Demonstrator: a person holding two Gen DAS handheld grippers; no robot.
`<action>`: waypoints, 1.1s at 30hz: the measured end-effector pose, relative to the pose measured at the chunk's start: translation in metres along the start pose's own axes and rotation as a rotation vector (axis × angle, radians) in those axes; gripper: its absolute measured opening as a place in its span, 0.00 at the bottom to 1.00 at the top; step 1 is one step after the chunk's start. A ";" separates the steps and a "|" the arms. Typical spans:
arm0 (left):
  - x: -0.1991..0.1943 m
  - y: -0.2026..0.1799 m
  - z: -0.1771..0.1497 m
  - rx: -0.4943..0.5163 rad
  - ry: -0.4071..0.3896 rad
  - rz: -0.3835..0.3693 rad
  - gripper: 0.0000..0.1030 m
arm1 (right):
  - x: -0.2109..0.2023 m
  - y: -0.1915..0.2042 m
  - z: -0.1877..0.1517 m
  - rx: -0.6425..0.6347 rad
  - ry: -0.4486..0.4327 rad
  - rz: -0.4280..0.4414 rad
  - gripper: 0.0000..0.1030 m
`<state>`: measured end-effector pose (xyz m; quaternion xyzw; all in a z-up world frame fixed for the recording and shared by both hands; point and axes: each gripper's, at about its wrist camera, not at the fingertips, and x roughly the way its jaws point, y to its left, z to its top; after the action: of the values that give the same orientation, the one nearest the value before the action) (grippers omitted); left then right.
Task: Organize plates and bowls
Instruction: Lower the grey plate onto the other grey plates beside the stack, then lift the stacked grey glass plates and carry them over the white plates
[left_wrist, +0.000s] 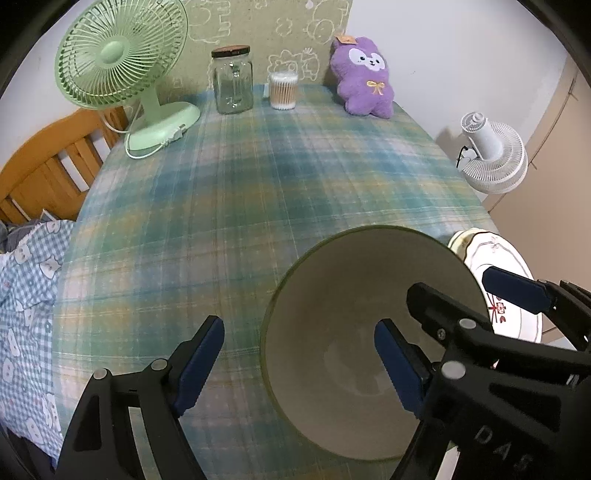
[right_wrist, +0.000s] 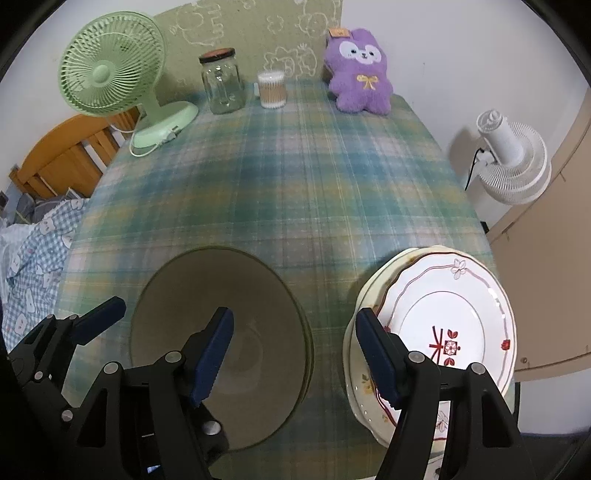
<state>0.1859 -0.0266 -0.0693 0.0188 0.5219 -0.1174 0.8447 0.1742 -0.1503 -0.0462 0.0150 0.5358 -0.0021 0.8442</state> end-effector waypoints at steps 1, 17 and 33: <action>0.002 0.000 0.000 0.000 0.000 -0.001 0.83 | 0.004 -0.002 0.000 0.006 0.006 0.001 0.70; 0.032 0.004 -0.007 -0.025 0.067 0.023 0.77 | 0.051 -0.006 -0.005 0.044 0.105 0.055 0.63; 0.031 -0.003 -0.002 0.001 0.085 -0.031 0.50 | 0.056 -0.009 -0.004 0.117 0.159 0.153 0.44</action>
<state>0.1962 -0.0348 -0.0973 0.0162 0.5574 -0.1302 0.8198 0.1939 -0.1586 -0.0985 0.1052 0.5972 0.0322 0.7946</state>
